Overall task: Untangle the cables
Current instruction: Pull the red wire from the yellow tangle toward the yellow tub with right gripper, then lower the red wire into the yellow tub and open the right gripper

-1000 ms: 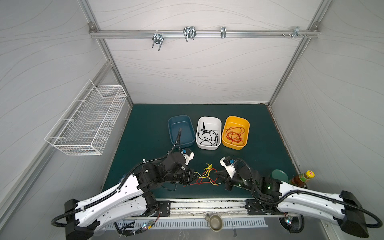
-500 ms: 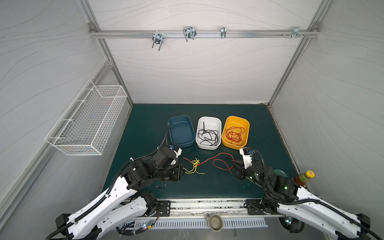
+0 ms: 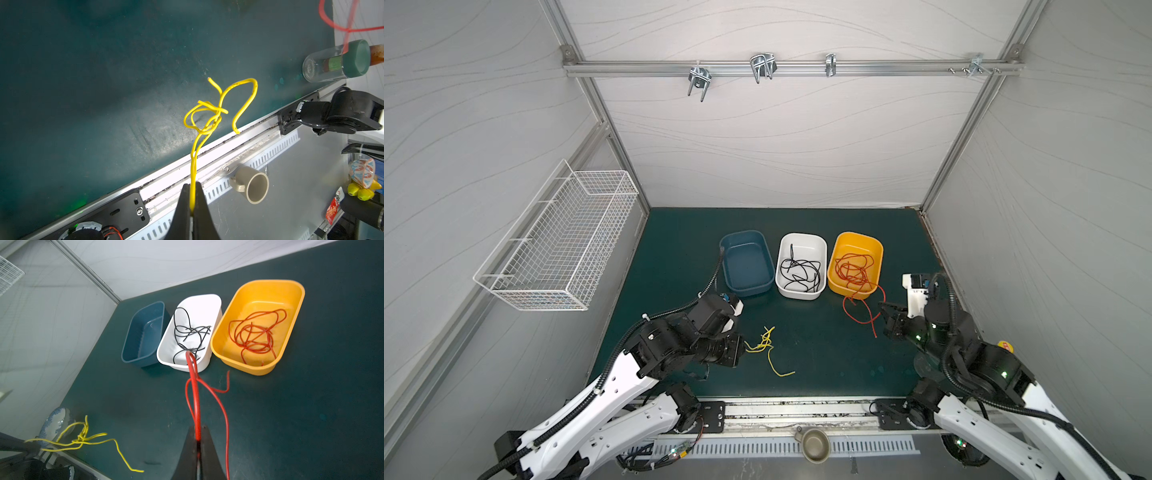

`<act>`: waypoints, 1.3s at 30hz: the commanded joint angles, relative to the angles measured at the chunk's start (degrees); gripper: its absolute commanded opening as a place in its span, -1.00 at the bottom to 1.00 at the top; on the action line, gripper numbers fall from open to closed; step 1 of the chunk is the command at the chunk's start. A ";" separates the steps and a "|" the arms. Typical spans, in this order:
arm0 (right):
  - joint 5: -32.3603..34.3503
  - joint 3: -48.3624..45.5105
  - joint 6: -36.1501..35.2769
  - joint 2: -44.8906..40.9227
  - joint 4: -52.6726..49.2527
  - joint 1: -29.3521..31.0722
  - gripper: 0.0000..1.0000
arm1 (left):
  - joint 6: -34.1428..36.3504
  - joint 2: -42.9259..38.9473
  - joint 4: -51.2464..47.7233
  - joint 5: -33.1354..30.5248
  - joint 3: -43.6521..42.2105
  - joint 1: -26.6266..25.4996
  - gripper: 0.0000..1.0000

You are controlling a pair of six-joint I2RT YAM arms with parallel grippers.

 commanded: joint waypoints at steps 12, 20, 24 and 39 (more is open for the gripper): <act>-6.07 13.25 -8.76 20.69 3.33 -16.54 -1.00 | 3.96 -0.73 5.49 -4.94 0.54 0.47 -1.00; -10.56 18.76 -9.47 34.10 9.47 -24.55 -1.00 | 3.25 -2.51 6.14 -6.18 -0.26 0.44 -1.00; -9.99 20.70 -10.51 41.54 12.31 -26.16 -1.00 | 3.12 -3.45 6.38 -6.33 -0.59 0.42 -1.00; -8.60 26.71 -14.78 65.46 15.20 -29.27 -1.00 | 2.57 -4.62 6.33 -7.90 -0.90 0.47 -1.00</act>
